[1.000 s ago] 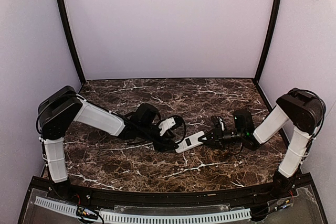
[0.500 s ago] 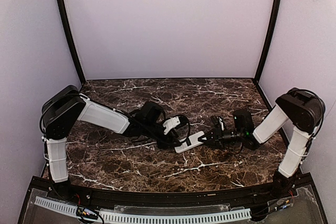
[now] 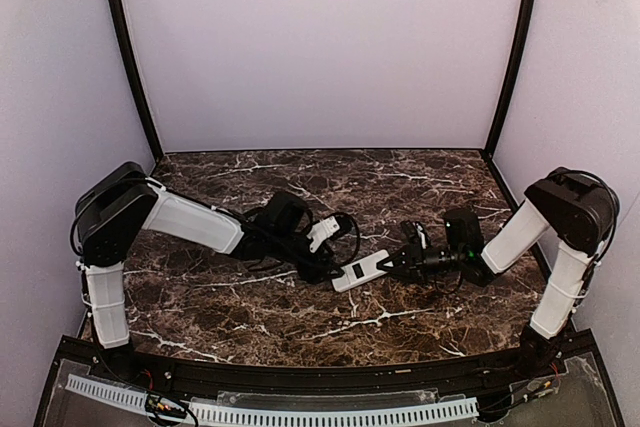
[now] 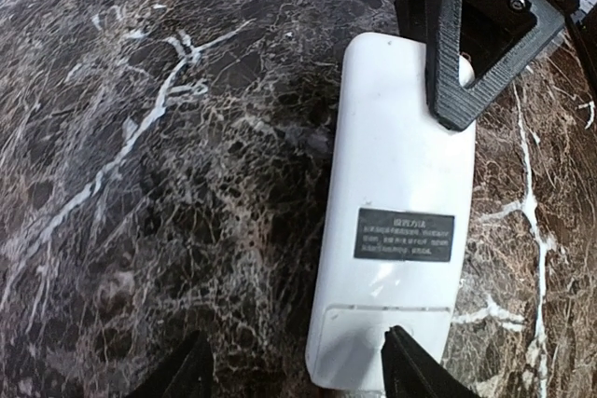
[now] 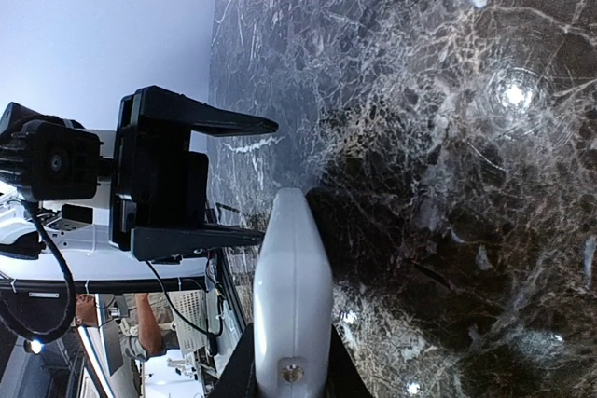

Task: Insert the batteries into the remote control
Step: Press the battery cover on the remote control.

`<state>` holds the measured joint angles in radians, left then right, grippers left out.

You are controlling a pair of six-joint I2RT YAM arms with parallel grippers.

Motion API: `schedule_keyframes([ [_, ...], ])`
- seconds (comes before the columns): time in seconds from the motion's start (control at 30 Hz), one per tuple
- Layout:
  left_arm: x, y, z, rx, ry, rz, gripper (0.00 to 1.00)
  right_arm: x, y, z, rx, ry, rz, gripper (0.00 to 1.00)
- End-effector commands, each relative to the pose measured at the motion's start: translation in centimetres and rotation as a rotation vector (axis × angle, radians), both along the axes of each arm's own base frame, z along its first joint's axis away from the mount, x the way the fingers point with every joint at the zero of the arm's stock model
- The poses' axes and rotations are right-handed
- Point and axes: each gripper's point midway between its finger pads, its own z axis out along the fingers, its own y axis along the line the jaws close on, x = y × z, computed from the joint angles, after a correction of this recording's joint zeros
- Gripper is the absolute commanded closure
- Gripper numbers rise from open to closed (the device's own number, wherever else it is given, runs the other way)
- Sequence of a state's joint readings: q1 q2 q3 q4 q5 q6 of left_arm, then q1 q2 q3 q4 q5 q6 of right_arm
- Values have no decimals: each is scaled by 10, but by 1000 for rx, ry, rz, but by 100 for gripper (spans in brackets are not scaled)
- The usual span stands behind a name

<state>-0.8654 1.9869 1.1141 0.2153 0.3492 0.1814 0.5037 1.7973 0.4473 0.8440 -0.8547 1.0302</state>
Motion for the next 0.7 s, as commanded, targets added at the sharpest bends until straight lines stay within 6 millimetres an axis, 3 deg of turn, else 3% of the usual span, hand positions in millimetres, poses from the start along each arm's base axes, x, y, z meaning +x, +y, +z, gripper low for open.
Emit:
schedule_keyframes([
  [0.0,8,15,35,-68,38,159,38,-4,-2,-17,-48,45,-18,100],
  [0.13,-6,26,35,-102,193,256,41,-4,-2,-16,-44,45,-24,100],
  [0.33,-35,42,16,-106,417,344,49,-3,0,-14,-43,36,-22,100],
  [0.67,-51,30,2,-110,553,345,65,-2,3,-11,-53,29,-19,100],
])
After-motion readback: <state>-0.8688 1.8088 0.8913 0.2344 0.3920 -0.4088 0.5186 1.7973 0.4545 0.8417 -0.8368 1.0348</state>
